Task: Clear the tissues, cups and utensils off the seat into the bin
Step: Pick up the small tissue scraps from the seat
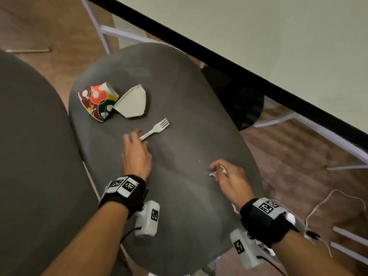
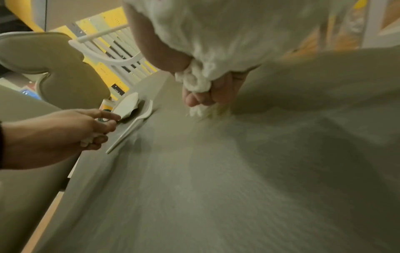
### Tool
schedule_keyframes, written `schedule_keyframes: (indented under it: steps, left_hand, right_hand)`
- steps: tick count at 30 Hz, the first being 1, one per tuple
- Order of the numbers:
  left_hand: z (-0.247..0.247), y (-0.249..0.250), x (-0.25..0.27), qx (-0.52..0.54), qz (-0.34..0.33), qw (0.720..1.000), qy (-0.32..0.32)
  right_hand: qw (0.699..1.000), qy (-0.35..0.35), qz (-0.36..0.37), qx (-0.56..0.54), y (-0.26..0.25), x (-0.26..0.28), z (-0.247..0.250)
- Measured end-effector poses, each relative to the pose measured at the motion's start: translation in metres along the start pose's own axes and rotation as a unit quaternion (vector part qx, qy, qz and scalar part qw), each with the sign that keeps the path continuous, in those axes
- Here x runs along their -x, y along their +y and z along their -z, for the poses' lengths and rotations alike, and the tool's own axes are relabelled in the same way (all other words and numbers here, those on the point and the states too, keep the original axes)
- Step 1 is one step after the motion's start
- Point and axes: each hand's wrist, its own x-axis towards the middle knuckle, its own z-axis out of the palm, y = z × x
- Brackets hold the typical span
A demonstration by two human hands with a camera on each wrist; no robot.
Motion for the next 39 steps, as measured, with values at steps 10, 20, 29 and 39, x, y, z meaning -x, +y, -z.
schedule_keyframes:
  steps: [10,20,29,39]
  left_hand:
    - [-0.010,0.000,0.045,-0.066,-0.027,0.994,-0.084]
    - [-0.064,0.094,0.186,0.071,-0.083,0.956,-0.272]
    - [-0.145,0.140,0.275,0.005,-0.111,0.906,-0.408]
    - [-0.289,0.143,0.301,-0.082,-0.113,0.884,-0.446]
  right_hand:
    - [0.991,-0.023,-0.107,-0.081,0.040,0.045,0.037]
    - [0.991,0.046,-0.124,0.002,0.120,0.125,0.089]
    - [0.956,0.106,-0.245,-0.118,0.220,0.189,0.107]
    - [0.921,0.128,-0.332,-0.156,0.328,0.173,0.084]
